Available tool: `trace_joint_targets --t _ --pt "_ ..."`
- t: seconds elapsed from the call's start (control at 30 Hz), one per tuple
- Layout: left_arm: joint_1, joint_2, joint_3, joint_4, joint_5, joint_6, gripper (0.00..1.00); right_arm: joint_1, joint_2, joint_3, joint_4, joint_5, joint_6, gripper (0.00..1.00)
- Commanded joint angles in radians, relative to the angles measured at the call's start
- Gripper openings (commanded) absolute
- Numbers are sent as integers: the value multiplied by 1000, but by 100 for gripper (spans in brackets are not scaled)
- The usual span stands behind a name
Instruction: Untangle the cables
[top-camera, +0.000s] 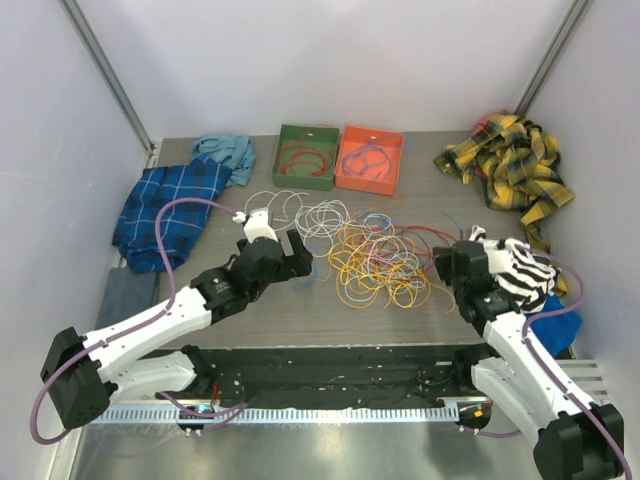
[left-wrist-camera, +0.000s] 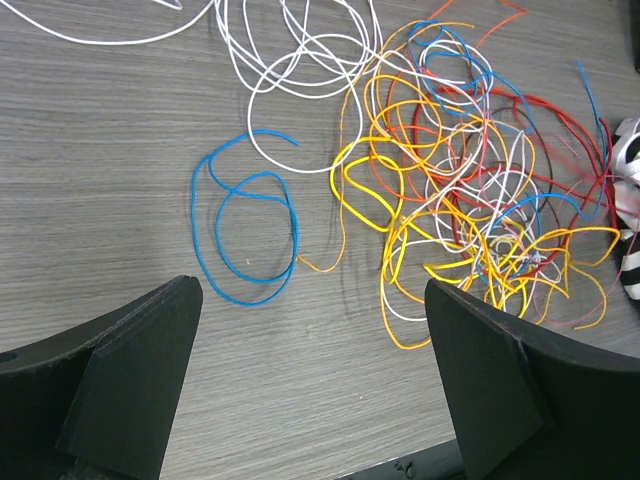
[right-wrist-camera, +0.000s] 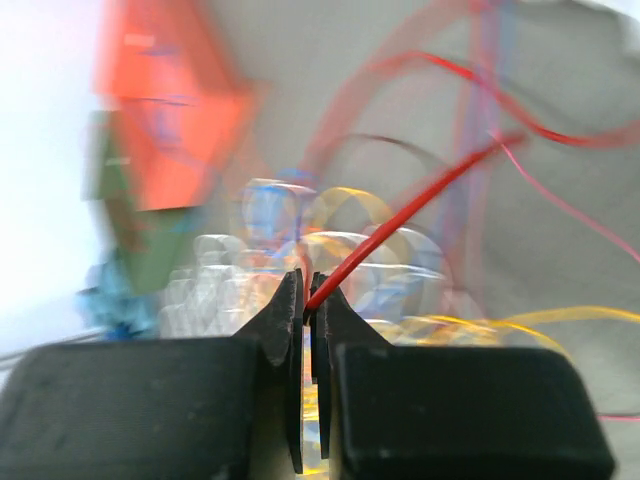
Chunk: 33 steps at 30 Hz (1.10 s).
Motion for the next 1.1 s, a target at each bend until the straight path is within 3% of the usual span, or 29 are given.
trace_joint_targets --t 0.0,0.13,0.17,0.2,0.37,0.43,0.57,0.73,0.83,0.97,1.07 --pt "-4 -23 14 6 -33 -2 100 8 15 238 31 -30 -146 1" --pt "-4 -37 31 8 -48 7 100 63 135 455 17 -175 -263 1" --pt "-4 -53 34 8 -57 13 100 89 173 574 0 -191 -309 1" --pt "-4 -66 44 6 -68 23 100 126 266 641 -33 -199 -344 1" --pt "-4 -158 54 28 -143 130 100 424 585 1168 -216 -176 -508 1" --pt "-4 -208 45 45 -162 165 100 489 713 1346 -282 -176 -547 1" --pt "-6 -311 -25 141 -180 216 100 614 874 1603 -373 -173 -579 1" --pt "-4 -487 -212 436 -218 296 100 697 1044 1966 -538 -191 -619 1" --pt "-4 -550 -312 563 -263 326 100 730 1086 2049 -581 -199 -624 1" --pt "-4 -618 -323 526 -323 355 100 746 1054 2054 -600 -200 -631 1" --pt "-4 -637 -332 586 -324 421 100 749 1032 2012 -604 -219 -630 1"
